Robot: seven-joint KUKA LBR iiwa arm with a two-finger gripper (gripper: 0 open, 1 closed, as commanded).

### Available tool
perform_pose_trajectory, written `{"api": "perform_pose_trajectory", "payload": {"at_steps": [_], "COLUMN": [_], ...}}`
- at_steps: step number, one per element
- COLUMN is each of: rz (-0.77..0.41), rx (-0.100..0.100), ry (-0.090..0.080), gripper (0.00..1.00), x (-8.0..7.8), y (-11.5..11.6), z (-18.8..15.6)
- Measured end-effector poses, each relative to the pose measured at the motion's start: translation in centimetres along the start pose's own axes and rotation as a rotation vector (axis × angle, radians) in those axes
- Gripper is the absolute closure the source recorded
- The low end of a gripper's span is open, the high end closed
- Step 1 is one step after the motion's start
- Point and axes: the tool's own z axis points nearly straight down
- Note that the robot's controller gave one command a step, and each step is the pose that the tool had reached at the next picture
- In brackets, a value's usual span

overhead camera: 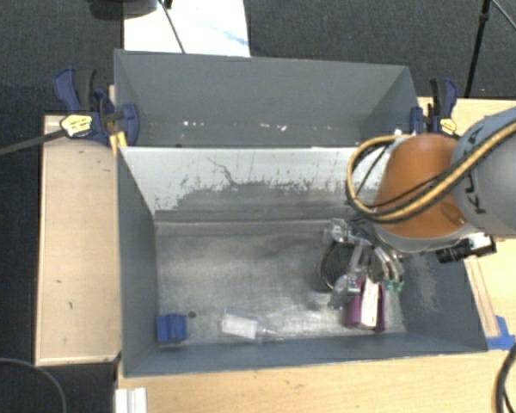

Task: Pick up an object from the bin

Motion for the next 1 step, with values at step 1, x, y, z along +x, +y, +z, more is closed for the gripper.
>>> {"api": "perform_pose_trajectory", "payload": {"at_steps": [1], "rz": [0.109], "rx": [0.001], "ry": [0.002], "gripper": [0.00], "x": [-2.22], "y": [-4.38], "z": [3.72]}}
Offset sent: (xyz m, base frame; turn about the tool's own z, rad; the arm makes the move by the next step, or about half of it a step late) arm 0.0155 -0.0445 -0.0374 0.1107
